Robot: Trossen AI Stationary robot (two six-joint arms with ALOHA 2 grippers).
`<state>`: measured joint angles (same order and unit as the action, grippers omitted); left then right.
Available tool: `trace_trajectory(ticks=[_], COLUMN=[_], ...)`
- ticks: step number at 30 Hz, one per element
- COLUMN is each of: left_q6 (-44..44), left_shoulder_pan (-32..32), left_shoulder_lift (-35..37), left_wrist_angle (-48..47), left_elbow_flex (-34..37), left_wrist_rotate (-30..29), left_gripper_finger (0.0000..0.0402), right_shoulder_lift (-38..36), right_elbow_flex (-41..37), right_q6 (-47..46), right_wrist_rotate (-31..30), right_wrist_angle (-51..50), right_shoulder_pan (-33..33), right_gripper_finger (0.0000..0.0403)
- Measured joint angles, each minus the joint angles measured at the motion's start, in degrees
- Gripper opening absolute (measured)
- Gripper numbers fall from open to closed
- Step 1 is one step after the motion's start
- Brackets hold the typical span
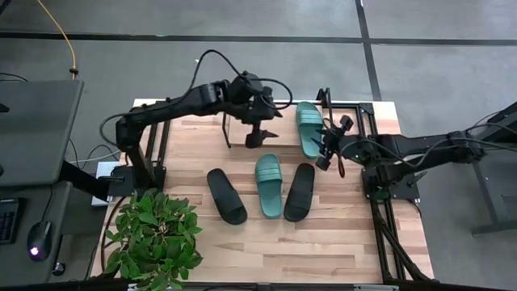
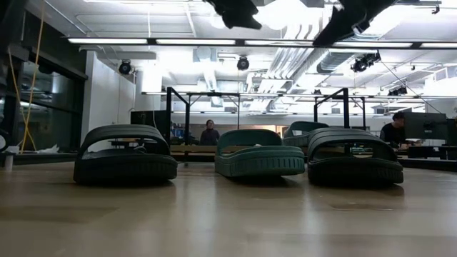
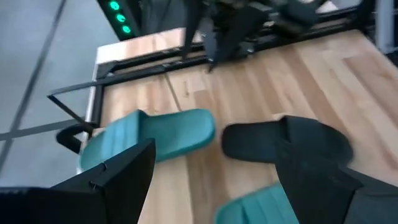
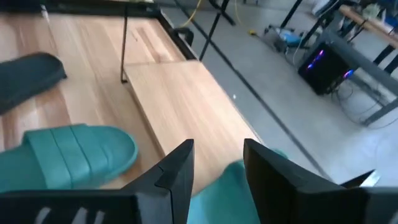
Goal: Pick and place slides into the shelf
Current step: Put the bottom green slides on the shelf
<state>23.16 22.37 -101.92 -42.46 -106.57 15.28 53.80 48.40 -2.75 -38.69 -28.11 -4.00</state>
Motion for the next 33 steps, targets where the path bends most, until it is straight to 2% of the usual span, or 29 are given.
trace_trajectory(ticks=[7,14,17,24,29,33], left_q6=[0.54,-2.85,-6.5,-12.14,-13.92,-14.69], left_shoulder_pan=[-1.95,-0.17,-0.25,-3.83,-6.95,-8.52], left_shoulder_lift=[3.89,12.32,16.97,25.74,30.31,32.85], left_wrist_angle=[2.74,12.85,17.68,30.87,36.99,40.16], left_elbow_flex=[7.41,22.62,29.82,45.13,52.69,56.94], left_wrist_rotate=[0.11,-1.36,-2.1,-9.17,-11.13,-14.26], left_gripper_finger=[0.0311,0.0311,0.0311,0.0311,0.0311,0.0311], right_shoulder_lift=[0.31,0.31,0.29,4.13,9.08,12.83], right_elbow_flex=[-2.2,-6.06,-6.21,-6.18,-6.21,-6.21], right_q6=[1.31,7.49,7.73,8.19,9.83,10.57], right_wrist_rotate=[10.19,19.64,20.1,20.2,21.11,25.44], right_wrist_angle=[2.38,14.26,14.51,14.58,14.84,16.76], right_shoulder_pan=[5.65,8.74,10.36,14.23,18.21,22.12], right_gripper_finger=[0.0129,0.0129,0.0129,0.0129,0.0129,0.0129])
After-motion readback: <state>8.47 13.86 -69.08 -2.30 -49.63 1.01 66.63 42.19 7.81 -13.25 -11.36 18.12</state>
